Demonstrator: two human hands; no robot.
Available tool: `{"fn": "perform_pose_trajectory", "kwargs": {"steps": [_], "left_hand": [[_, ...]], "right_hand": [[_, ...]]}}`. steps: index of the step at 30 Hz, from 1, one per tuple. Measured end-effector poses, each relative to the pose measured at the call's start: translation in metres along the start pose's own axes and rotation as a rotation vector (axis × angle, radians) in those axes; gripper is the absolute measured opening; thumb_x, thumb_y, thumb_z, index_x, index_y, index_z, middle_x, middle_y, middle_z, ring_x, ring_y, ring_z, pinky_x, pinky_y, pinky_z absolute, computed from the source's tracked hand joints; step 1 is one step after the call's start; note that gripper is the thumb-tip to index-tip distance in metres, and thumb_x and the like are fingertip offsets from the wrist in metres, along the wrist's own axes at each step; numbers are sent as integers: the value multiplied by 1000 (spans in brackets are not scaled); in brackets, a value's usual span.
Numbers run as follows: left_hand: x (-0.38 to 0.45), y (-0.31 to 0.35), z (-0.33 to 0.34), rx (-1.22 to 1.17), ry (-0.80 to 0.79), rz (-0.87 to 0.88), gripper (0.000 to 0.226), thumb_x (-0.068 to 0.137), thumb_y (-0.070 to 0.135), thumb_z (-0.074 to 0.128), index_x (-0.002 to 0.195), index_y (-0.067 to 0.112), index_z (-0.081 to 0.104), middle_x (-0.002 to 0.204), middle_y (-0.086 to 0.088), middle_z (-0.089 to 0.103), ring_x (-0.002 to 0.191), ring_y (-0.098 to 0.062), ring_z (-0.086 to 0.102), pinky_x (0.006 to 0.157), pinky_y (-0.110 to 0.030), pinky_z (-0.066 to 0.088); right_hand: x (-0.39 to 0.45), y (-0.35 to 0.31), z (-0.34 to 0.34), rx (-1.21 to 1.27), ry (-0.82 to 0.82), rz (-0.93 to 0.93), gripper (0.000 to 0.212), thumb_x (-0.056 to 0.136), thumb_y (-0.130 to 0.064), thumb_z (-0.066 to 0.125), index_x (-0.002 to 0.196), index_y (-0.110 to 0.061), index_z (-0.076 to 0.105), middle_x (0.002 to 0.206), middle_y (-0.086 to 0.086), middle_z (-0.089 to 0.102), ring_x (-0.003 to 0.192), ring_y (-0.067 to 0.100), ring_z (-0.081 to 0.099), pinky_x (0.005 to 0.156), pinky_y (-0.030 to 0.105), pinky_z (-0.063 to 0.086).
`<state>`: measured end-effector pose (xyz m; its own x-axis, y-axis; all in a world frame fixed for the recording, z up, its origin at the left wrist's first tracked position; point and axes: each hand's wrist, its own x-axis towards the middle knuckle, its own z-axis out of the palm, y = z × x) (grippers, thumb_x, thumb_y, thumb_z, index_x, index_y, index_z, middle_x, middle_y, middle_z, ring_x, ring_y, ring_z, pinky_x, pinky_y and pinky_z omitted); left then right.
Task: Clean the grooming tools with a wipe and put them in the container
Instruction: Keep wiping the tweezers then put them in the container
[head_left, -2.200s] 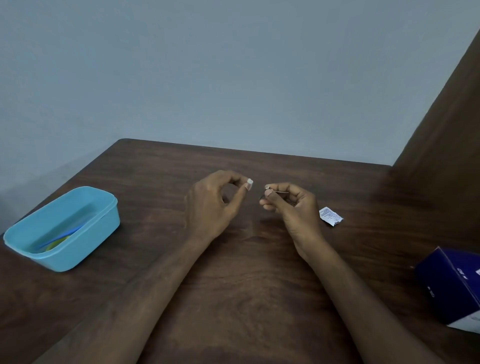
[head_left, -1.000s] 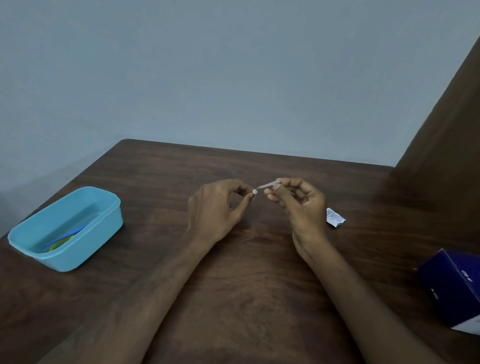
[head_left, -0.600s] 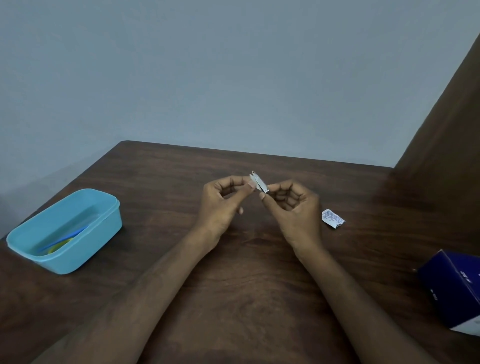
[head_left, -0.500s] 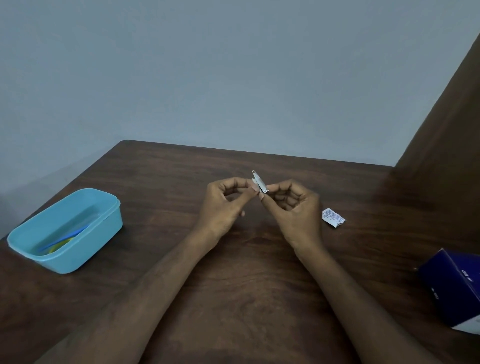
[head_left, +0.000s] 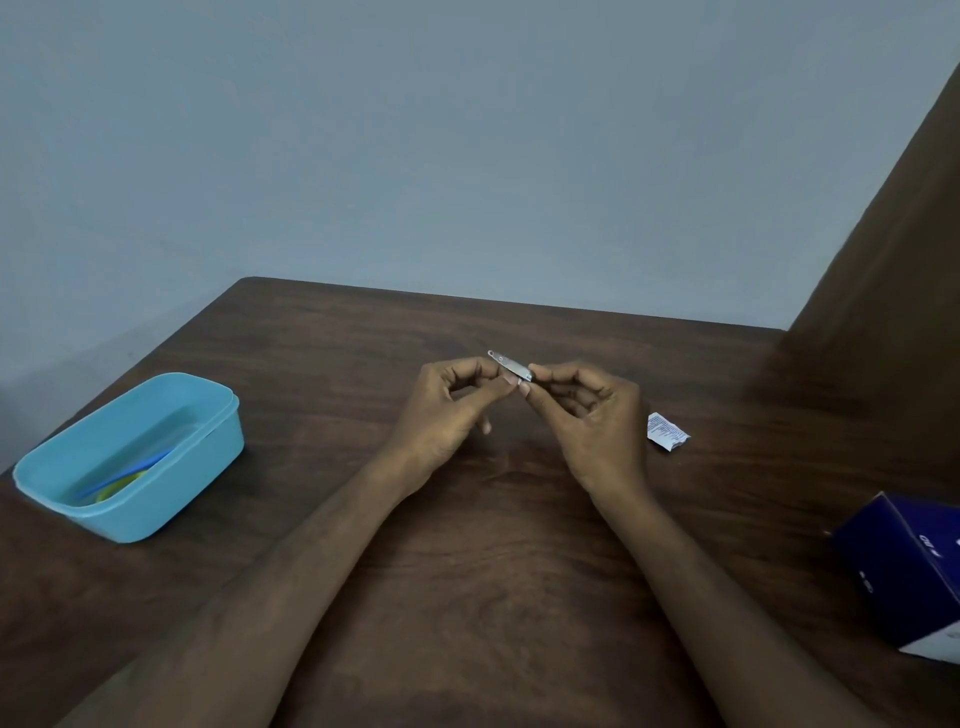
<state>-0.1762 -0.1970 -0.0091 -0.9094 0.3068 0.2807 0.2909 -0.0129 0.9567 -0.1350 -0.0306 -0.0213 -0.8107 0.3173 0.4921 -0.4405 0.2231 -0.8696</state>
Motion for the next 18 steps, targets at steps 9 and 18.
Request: {"fn": "perform_pose_trajectory", "kwargs": {"steps": [9, 18], "left_hand": [[5, -1, -2, -115, 169, -28, 10, 99, 13, 74, 91, 14, 80, 63, 16, 64, 49, -2, 47, 48, -13, 38], [6, -16, -13, 536, 334, 295, 5, 97, 36, 76, 92, 34, 77, 93, 20, 75, 53, -3, 52, 56, -25, 44]], "right_hand": [[0, 2, -1, -115, 13, -13, 17, 83, -6, 90, 90, -19, 81, 90, -7, 82, 84, 12, 80, 83, 32, 65], [1, 7, -2, -238, 15, 12, 16, 82, -11, 86, 85, -25, 79, 76, -7, 77, 70, 15, 73, 70, 34, 62]]}}
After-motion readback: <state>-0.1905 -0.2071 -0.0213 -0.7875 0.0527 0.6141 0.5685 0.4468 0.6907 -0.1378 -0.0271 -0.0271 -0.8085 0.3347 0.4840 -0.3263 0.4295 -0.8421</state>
